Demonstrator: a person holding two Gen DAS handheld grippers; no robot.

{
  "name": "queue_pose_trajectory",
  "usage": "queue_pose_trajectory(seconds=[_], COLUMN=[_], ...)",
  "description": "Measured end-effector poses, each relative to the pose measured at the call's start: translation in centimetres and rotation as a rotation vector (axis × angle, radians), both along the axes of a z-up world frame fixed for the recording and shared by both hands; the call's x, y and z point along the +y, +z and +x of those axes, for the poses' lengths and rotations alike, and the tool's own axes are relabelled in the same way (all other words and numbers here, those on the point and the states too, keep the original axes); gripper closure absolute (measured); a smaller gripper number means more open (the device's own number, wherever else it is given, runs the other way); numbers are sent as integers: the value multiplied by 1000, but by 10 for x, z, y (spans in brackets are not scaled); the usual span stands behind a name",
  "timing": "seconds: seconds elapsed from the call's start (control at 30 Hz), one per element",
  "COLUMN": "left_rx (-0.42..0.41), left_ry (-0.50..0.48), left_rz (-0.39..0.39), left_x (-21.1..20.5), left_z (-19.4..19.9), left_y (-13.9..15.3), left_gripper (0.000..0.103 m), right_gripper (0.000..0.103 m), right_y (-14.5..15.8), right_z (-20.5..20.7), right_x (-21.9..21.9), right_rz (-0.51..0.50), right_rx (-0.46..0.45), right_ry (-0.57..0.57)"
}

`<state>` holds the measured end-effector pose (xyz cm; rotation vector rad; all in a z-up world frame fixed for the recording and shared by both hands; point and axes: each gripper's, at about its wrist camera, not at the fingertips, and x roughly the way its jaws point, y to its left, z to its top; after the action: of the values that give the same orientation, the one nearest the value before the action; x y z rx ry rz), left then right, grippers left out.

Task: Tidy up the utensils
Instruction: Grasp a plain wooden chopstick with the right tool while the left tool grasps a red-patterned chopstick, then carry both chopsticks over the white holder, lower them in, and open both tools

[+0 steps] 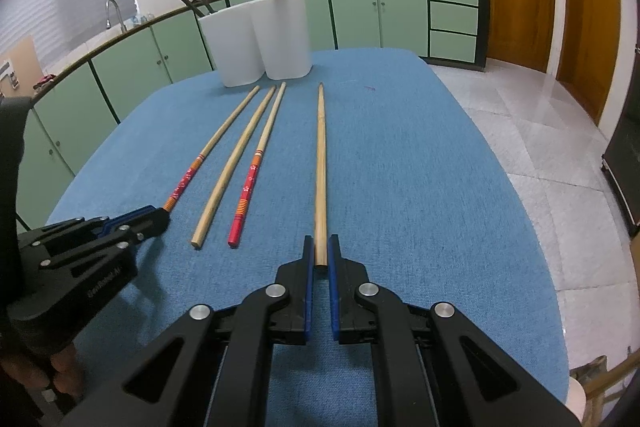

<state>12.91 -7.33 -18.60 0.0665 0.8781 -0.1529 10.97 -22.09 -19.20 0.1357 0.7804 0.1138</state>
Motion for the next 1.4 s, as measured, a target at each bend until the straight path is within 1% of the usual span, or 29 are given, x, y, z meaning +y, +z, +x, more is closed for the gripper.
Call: queue_pose_trajectory(seconds=[0.17, 0.27, 0.47, 0.53, 0.9, 1.2, 1.4], left_rx=[0, -42, -120, -144, -261, -321, -351], left_ry=[9, 7, -3, -3, -11, -17, -33], left_rz=[-23, -5, 18, 11, -29, -64, -78], left_x=[7, 9, 15, 18, 24, 29, 27], left_z=[-3, -8, -19, -21, -24, -15, -10], left_y=[8, 22, 57, 69, 122, 151, 164], left_gripper=[98, 98, 98, 98, 98, 98, 98], right_gripper=[96, 96, 97, 97, 97, 97, 97], right_y=[11, 20, 48, 55, 102, 132, 153], right_z=[-6, -9, -13, -13, -12, -2, 8], right_x=[2, 3, 1, 1, -6, -14, -18], right_rz=[-37, -58, -52, -52, -13, 39, 61], right_rx=[-31, -51, -90, -103, -187, -231, -262], right_ry=[3, 6, 4, 5, 4, 0, -1])
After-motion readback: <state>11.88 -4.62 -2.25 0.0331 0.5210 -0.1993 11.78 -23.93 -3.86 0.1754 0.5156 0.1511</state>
